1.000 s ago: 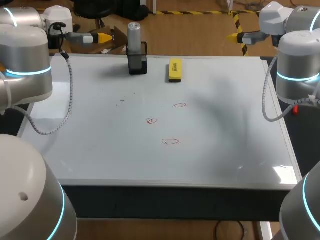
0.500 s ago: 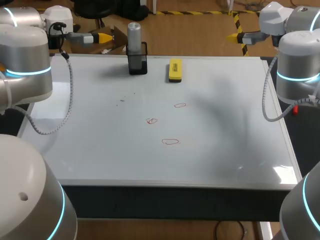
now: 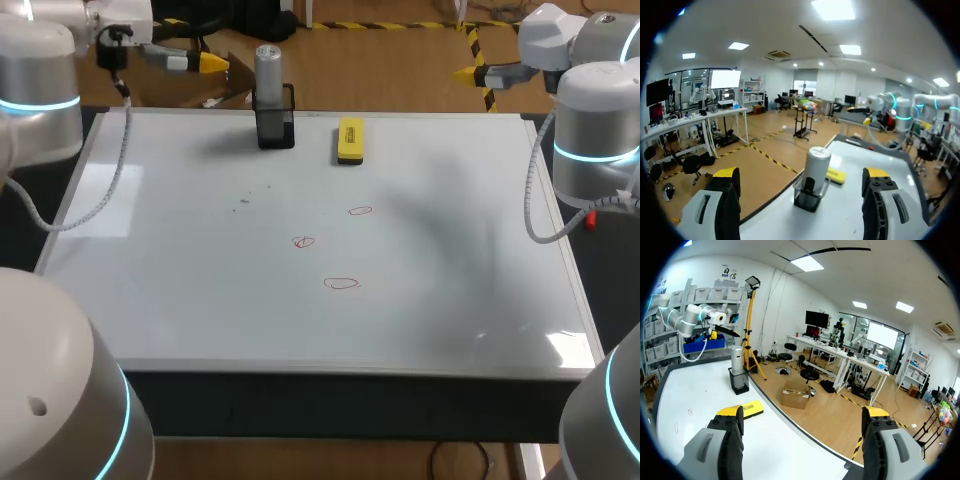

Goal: Pick up the inspection probe, press it on each red-marked spot on the whiteboard one by one, put down the probe, pick up the eraser, and wipe off all the red marks.

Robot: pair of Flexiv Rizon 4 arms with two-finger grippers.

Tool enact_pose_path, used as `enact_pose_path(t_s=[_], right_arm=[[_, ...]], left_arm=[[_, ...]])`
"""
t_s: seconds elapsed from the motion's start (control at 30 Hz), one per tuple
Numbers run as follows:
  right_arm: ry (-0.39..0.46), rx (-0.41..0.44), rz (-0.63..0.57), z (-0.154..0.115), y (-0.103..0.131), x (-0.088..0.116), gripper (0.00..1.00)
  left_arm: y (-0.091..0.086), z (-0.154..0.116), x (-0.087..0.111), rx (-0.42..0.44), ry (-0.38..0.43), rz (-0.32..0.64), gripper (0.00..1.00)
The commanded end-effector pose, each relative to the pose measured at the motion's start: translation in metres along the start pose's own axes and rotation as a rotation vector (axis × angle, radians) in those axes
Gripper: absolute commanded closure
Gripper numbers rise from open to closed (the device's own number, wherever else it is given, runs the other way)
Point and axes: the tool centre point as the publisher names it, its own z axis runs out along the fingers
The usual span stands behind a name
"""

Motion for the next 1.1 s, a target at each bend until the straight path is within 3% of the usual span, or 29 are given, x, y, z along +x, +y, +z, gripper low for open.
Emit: enact_pose_path(t_s=[0.03, 0.43, 0.8, 1.1], right_arm=[[0.000, 0.000, 0.000, 0.000, 0.000, 0.000, 0.00], [0.000, 0.000, 0.000, 0.000, 0.000, 0.000, 0.00], [0.000, 0.000, 0.000, 0.000, 0.000, 0.000, 0.00], [0.000, 0.000, 0.000, 0.000, 0.000, 0.000, 0.00]], left_arm=[[0.008, 0.008, -0.016, 0.041, 0.273, 0.051, 0.00], [0.014, 0.027, -0.016, 0.174, 0.428, 0.074, 0.00], [0.022, 0.052, 0.013, 0.234, 0.551, 0.077, 0.00], [0.025, 0.066, 0.036, 0.242, 0.590, 0.080, 0.00]])
